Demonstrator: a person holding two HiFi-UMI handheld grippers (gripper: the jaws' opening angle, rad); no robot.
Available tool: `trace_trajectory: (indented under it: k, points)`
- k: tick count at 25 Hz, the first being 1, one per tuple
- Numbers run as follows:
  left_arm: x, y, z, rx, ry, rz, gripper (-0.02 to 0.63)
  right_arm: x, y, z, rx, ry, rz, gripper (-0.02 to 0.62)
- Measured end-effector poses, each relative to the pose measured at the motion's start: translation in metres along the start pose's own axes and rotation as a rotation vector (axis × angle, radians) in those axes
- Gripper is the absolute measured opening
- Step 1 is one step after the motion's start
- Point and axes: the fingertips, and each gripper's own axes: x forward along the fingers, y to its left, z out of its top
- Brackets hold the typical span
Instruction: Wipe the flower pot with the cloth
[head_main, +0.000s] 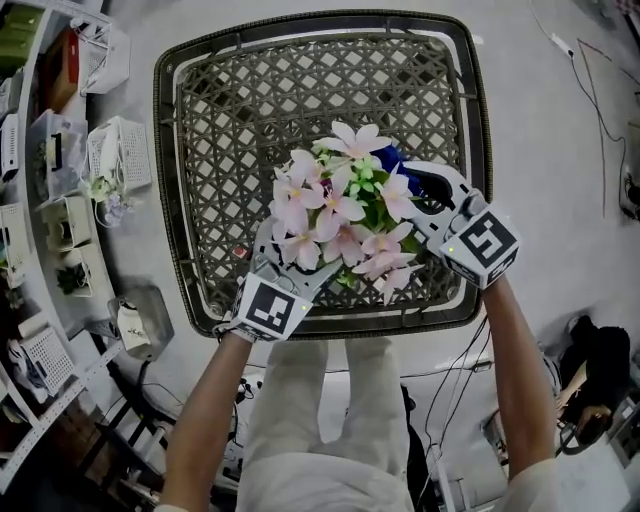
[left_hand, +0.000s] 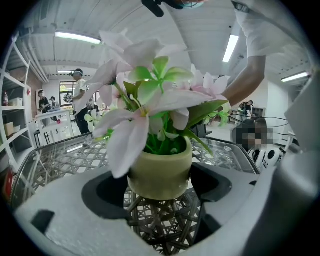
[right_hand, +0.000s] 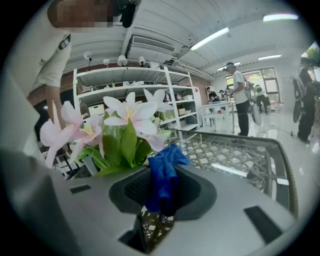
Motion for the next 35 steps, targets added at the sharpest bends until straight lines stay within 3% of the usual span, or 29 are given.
trace_trajectory:
  k: [5,11,21,25,35]
  points:
    - [-0.001,-0.001,0.000,-0.002,-0.007,-0.001,0.397,0.000,0.007,0.000,0.004,0.001,0.130,0.117]
    - [-0.002,0.000,0.000,-0.011,-0.009,0.002,0.397,-0.004,0.013,-0.005,-0.029,0.040,0.165,0.117]
    - [0.000,0.003,0.010,-0.023,-0.030,0.035,0.397,-0.022,0.017,-0.026,0.128,-0.014,0.051,0.117]
    - [0.002,0.004,0.009,-0.029,-0.031,0.066,0.397,-0.028,0.021,-0.031,0.142,-0.037,0.030,0.117]
    - [0.006,0.008,0.014,-0.130,-0.043,0.222,0.397,-0.036,0.036,-0.038,0.186,-0.067,-0.043,0.118]
